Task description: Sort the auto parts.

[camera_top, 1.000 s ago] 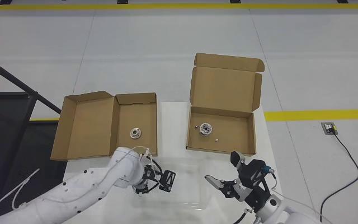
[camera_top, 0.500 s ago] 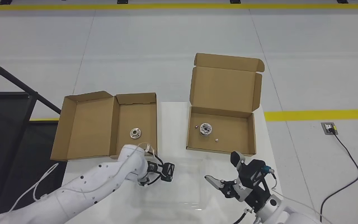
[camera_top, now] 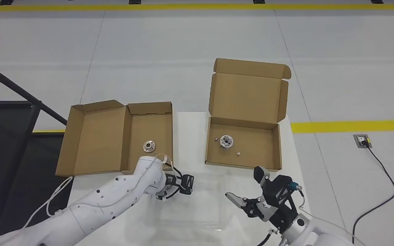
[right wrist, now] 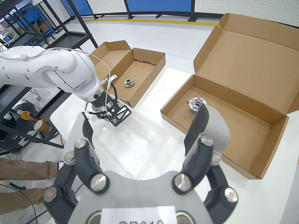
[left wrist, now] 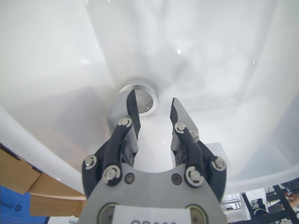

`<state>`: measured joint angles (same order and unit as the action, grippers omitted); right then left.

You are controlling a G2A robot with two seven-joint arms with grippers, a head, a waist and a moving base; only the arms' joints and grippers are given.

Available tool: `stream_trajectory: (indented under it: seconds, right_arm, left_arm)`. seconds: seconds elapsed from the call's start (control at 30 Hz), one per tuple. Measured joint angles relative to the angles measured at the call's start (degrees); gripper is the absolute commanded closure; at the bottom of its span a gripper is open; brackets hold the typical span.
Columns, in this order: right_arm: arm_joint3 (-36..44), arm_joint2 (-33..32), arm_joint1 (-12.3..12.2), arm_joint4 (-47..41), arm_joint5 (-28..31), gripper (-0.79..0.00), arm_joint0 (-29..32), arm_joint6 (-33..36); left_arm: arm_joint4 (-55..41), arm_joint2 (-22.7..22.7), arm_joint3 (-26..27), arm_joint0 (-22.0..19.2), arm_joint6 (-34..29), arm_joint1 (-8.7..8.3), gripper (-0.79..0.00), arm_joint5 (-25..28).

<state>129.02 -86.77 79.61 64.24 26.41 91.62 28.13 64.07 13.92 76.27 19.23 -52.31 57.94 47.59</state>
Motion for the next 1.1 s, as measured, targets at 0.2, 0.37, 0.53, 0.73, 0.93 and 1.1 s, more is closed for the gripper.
stream_trajectory:
  seconds: [0.2,0.37,0.53,0.73,0.93,1.1]
  right_arm:
    - [0.0,0.0,0.0,0.0,0.0,-0.785,0.0,0.0]
    - [0.0,0.0,0.0,0.0,0.0,-0.785,0.0,0.0]
    - [0.0,0.0,0.0,0.0,0.0,-0.785,0.0,0.0]
    - [0.0,0.0,0.0,0.0,0.0,-0.785,0.0,0.0]
    - [0.0,0.0,0.0,0.0,0.0,-0.785,0.0,0.0]
    - [0.0,0.0,0.0,0.0,0.0,-0.785,0.0,0.0]
  left_arm:
    - [-0.5,1.6,0.9,0.4,-0.9,-0.31,-0.363,0.5]
    - [-0.3,2.9,2.7,1.2,-1.8,-0.9,-0.36,0.9]
    - [0.0,3.4,3.5,2.1,-2.4,-1.02,-0.329,1.5]
    - [2.4,4.0,4.2,2.9,-2.0,-1.12,-0.326,2.3]
    - [3.6,4.3,3.0,3.6,-0.7,-0.69,-0.308,2.7]
    - [5.4,5.6,3.6,3.9,-0.2,-0.58,-0.354,0.4]
